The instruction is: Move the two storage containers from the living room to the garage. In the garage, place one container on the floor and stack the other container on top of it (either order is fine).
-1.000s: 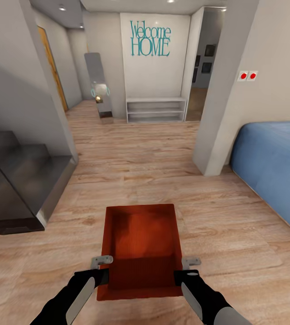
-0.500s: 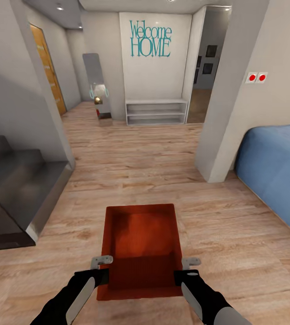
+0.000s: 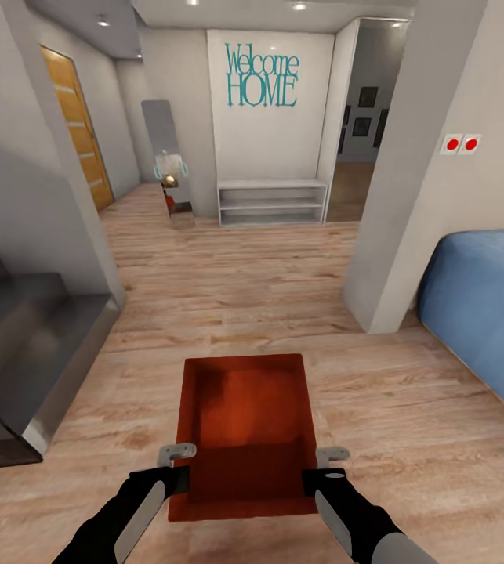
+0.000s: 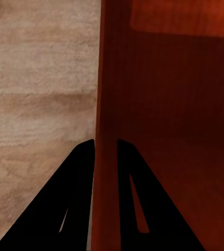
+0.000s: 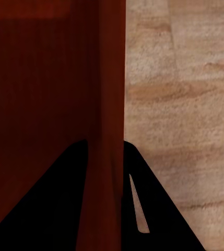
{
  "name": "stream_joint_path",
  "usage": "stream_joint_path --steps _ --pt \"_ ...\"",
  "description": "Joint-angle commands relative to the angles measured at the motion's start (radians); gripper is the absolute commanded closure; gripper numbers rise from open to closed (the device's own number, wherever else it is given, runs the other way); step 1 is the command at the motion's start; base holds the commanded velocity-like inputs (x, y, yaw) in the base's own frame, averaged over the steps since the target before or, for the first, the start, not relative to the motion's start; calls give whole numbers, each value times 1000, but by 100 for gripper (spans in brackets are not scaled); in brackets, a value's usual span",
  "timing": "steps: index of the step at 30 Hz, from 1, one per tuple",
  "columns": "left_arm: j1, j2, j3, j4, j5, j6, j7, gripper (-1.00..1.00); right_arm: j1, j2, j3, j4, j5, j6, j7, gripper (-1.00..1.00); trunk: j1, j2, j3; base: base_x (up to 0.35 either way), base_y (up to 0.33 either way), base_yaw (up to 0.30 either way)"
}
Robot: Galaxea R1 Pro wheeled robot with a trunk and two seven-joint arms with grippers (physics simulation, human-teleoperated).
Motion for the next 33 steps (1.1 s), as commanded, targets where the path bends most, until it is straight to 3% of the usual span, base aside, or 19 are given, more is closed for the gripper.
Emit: stream_joint_path --steps 1,33 --pt "-1 2 1 -14 1 -77 10 100 0 -1 1 0 -12 5 -5 100 0 0 0 342 0 0" --pt "-1 2 2 -14 1 -77 10 100 0 -1 1 0 -12 5 -5 100 0 0 3 342 0 0"
